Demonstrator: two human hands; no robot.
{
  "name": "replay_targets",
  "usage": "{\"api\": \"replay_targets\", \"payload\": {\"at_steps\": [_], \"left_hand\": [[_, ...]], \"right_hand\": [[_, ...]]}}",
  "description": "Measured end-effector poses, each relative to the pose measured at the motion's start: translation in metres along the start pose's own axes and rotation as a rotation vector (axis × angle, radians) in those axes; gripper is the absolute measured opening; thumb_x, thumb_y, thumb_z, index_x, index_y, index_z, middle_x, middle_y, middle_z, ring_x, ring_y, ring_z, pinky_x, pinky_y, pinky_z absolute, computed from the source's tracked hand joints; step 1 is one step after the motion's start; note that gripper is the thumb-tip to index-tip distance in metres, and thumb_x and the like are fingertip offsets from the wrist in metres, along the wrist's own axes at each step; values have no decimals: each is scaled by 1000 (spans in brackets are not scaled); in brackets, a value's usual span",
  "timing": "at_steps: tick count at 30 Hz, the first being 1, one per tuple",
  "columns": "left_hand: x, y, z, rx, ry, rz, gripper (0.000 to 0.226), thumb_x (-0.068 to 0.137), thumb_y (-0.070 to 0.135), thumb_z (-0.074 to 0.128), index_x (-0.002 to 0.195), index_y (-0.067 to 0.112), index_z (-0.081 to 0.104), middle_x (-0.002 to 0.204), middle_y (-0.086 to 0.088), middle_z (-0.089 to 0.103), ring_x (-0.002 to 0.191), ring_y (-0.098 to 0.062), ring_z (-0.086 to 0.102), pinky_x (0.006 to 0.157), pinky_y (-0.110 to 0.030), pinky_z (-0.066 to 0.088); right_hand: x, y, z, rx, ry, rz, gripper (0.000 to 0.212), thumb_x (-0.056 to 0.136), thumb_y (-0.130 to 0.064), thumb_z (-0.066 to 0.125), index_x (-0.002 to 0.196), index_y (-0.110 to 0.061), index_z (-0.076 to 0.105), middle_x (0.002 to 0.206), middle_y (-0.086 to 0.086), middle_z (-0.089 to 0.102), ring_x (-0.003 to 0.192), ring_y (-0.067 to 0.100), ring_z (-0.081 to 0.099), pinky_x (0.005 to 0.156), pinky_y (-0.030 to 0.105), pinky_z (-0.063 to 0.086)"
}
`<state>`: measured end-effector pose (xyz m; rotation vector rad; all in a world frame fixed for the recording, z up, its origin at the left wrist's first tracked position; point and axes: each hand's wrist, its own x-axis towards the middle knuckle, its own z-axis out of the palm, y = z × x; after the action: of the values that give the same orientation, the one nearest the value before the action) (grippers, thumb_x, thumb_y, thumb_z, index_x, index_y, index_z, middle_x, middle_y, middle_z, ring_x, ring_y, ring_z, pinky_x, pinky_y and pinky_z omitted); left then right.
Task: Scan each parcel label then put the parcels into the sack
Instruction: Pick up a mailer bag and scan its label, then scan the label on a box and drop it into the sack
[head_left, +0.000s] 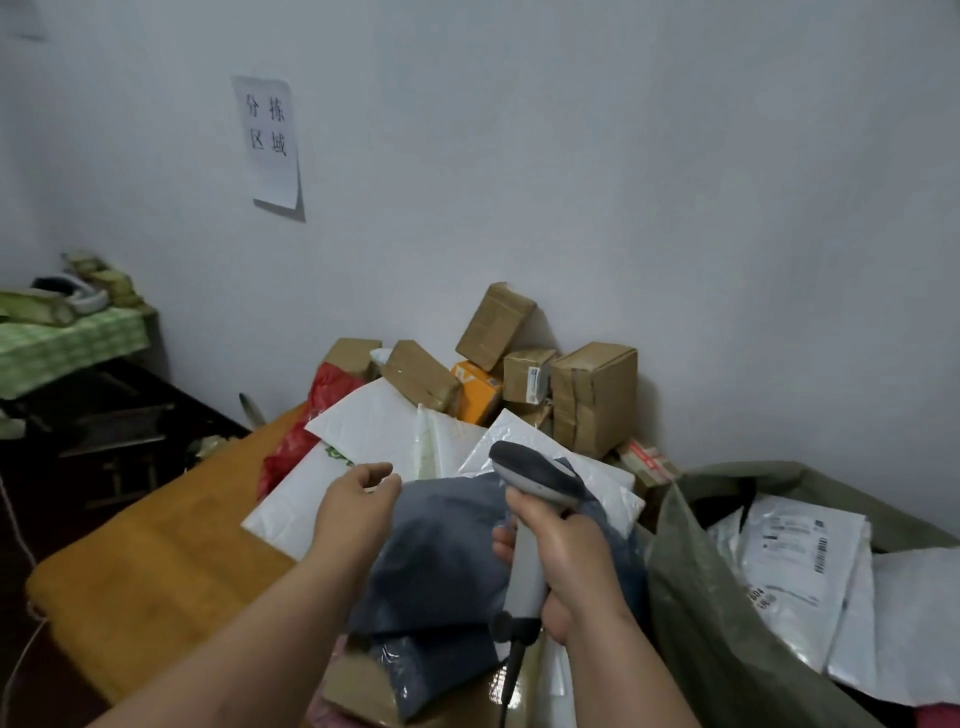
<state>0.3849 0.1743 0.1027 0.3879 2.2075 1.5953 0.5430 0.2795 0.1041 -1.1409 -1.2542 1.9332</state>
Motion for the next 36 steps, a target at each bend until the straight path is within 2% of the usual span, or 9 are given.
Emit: {"api": "replay_targets", "payload": {"at_steps": [3, 9, 15, 18, 21, 25, 28, 32, 36], "left_hand": [[16, -3, 2, 27, 38, -39, 33, 103, 23, 52, 134, 18, 58, 138, -5, 57, 126, -26, 51, 91, -32, 42], [53, -20, 5, 86, 59, -71, 33, 102, 22, 53, 134, 19, 58, 136, -3, 58, 125, -24, 52, 101, -36, 44], [120, -14, 18, 132, 26, -22, 36, 101, 20, 55, 137, 19, 55, 138, -4, 57, 119, -24, 56, 93, -35, 47], [158, -4, 27, 170, -25, 47, 41, 99, 20, 57, 139, 19, 53, 142, -4, 54, 124, -26, 55, 101, -43, 49], [199, 6, 34, 184, -75, 113, 48, 96, 21, 60, 143, 18, 49, 146, -6, 50, 127, -27, 54, 93, -36, 46], [254, 24, 45, 175, -153, 147, 61, 92, 21, 64, 148, 15, 41, 150, -9, 44, 127, -30, 52, 83, -35, 44], [289, 33, 52, 210, -195, 137, 66, 87, 24, 63, 148, 12, 40, 147, -13, 42, 124, -33, 50, 92, -42, 49], [322, 37, 60, 366, -202, 140, 57, 83, 28, 61, 135, 11, 47, 137, -17, 47, 122, -37, 48, 101, -51, 46], [357, 36, 72, 369, -204, 108, 78, 85, 31, 63, 152, 12, 28, 155, -13, 32, 138, -38, 36, 110, -53, 38]], "right_hand": [[15, -1, 7, 13, -12, -8, 28, 83, -27, 81, 101, -7, 72, 74, 3, 77, 72, 17, 77, 61, 26, 58], [45, 8, 23, -21, -5, -25, 26, 85, -28, 79, 104, -11, 73, 77, -3, 78, 78, 16, 77, 72, 31, 60], [84, 1, 46, -19, 73, -9, 22, 85, -28, 79, 99, -12, 74, 78, 2, 78, 76, 14, 76, 75, 31, 62], [108, -3, 65, 28, 106, 3, 27, 83, -27, 81, 101, -9, 72, 76, 3, 78, 76, 15, 77, 66, 26, 61], [136, -14, 90, 41, 109, -1, 34, 81, -29, 82, 104, -6, 72, 71, 0, 77, 76, 17, 77, 67, 29, 61], [172, -35, 116, 67, 151, -55, 43, 74, -34, 84, 106, -9, 71, 77, 1, 78, 78, 17, 77, 72, 32, 63], [192, -40, 130, 83, 182, -52, 43, 78, -30, 85, 111, -8, 70, 91, 9, 77, 83, 19, 76, 73, 32, 64], [209, -26, 137, 9, 196, -8, 33, 81, -28, 82, 107, -14, 69, 89, 4, 75, 87, 19, 75, 83, 36, 63], [228, -20, 138, 6, 195, -2, 28, 83, -23, 80, 107, -12, 70, 90, 6, 72, 88, 22, 75, 81, 35, 63]]}}
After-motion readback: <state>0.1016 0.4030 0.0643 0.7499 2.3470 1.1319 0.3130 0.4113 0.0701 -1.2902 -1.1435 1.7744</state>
